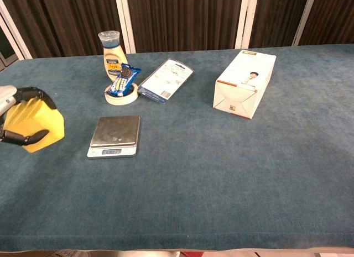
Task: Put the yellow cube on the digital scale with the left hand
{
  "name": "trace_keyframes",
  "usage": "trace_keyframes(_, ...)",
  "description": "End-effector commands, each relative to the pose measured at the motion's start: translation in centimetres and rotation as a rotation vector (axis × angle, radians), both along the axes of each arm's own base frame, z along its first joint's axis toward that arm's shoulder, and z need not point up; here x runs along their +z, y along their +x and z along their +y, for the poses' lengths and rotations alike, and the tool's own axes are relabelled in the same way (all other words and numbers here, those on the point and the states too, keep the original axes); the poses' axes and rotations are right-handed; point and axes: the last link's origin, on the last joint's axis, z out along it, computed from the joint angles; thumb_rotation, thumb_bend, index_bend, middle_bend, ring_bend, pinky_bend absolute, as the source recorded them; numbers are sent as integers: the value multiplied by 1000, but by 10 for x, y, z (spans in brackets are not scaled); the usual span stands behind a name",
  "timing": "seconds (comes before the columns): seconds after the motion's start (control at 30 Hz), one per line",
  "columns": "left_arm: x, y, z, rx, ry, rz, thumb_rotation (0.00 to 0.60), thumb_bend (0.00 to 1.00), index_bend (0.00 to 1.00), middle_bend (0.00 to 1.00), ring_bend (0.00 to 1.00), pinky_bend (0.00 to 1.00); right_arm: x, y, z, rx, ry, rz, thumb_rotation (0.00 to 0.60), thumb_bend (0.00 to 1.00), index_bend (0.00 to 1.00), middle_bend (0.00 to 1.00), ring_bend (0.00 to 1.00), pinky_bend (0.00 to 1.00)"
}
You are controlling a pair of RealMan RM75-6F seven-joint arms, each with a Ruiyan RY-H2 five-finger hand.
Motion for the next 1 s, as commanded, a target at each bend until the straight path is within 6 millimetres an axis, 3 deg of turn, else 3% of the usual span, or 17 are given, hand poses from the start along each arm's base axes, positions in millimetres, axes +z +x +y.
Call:
trace_keyframes(0.03, -4, 33, 9, -88, 12, -70, 600, 399, 723, 847, 959, 775, -1, 0, 0, 2, 4, 3, 600, 115, 0, 0, 0, 0)
trace_keyframes(0.13, -18, 61, 15, -147, -11, -67, 600, 399, 720, 843, 959, 775, -3, 1, 0, 3, 10, 4, 600, 116, 0, 0, 0, 0)
trace_keyframes(0.23, -38, 75, 21, -162, -40, -26, 600, 400, 710, 830, 953, 773, -3, 1, -1, 3, 11, 5, 600, 116, 0, 0, 0, 0)
trace_keyframes(0.4, -66, 80, 37, -146, -63, 63, 600, 399, 640, 750, 908, 753, -4, 1, -2, 3, 19, 3, 600, 116, 0, 0, 0, 0)
trace_keyframes(0.6, -74, 80, 48, -126, -52, 76, 600, 394, 528, 674, 843, 725, -2, -1, -3, -5, 19, 1, 600, 116, 0, 0, 0, 0)
trace_keyframes(0.67, -76, 78, 49, -119, -61, 79, 600, 393, 475, 636, 754, 658, -1, -1, -3, -7, 19, 1, 600, 116, 0, 0, 0, 0)
trace_keyframes(0.77, -78, 78, 50, -114, -76, 60, 600, 382, 356, 549, 558, 450, -1, -1, -2, -6, 14, -1, 600, 116, 0, 0, 0, 0)
trace_keyframes(0.87, -80, 77, 51, -111, -88, 56, 600, 372, 212, 378, 345, 263, -1, -1, -2, -10, 13, 0, 600, 116, 0, 0, 0, 0)
trace_keyframes(0.93, -80, 77, 53, -110, -85, 57, 600, 360, 100, 203, 145, 159, -1, -1, -2, -10, 14, 3, 600, 116, 0, 0, 0, 0)
trace_keyframes(1.0, -79, 78, 53, -108, -82, 49, 600, 354, 43, 97, 38, 103, -1, -1, -2, -10, 15, 4, 600, 115, 0, 0, 0, 0)
